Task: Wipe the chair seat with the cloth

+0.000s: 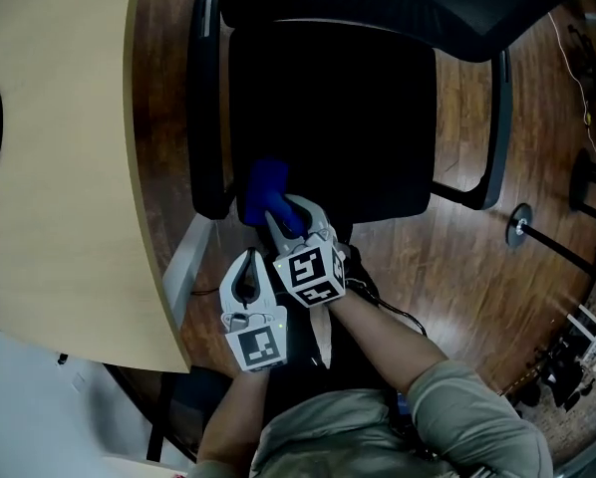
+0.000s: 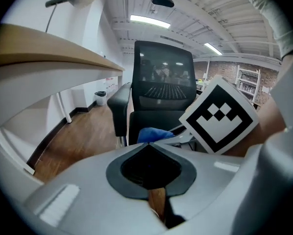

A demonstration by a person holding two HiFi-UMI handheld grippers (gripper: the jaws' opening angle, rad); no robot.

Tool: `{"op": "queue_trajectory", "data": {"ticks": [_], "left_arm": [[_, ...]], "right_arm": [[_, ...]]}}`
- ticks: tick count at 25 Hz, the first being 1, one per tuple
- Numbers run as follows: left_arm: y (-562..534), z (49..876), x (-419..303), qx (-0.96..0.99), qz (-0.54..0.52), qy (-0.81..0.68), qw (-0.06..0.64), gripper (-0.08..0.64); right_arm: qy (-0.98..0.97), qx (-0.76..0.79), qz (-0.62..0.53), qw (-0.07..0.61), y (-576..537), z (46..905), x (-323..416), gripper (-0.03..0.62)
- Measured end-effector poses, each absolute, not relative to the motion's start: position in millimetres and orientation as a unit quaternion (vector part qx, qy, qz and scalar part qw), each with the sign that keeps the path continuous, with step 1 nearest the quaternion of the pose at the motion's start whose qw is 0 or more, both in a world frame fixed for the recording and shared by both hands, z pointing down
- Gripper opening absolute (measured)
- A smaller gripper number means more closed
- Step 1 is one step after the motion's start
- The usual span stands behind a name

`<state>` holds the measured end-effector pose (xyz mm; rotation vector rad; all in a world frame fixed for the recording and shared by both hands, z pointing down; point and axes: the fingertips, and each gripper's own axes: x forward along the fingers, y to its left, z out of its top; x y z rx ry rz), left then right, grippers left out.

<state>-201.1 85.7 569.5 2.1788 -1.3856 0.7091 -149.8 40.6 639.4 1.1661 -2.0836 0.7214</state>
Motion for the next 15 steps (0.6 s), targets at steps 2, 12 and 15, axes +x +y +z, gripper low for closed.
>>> {"op": "queue_trajectory", "data": {"ticks": [2, 12, 15], "left_arm": [[89.9, 572.2, -211.9, 0.788, 0.259, -0.507, 0.234, 0.003], [98.7, 596.2, -224.5, 0.773, 0.266, -0.522, 0.246, 0.003], [96.0, 600.7, -222.9, 0.773, 0.265, -0.523, 0.244, 0.003]], "right_arm": [[-0.799, 0.424, 0.275, 0.324, 43.9, 644.6, -167.8, 0.112], [-0.807, 0.378, 0.282, 0.355, 62.1, 687.6, -191.8, 0.110], [-0.805, 0.384, 0.286, 0.351, 64.7, 693.9, -188.0, 0.110]]}}
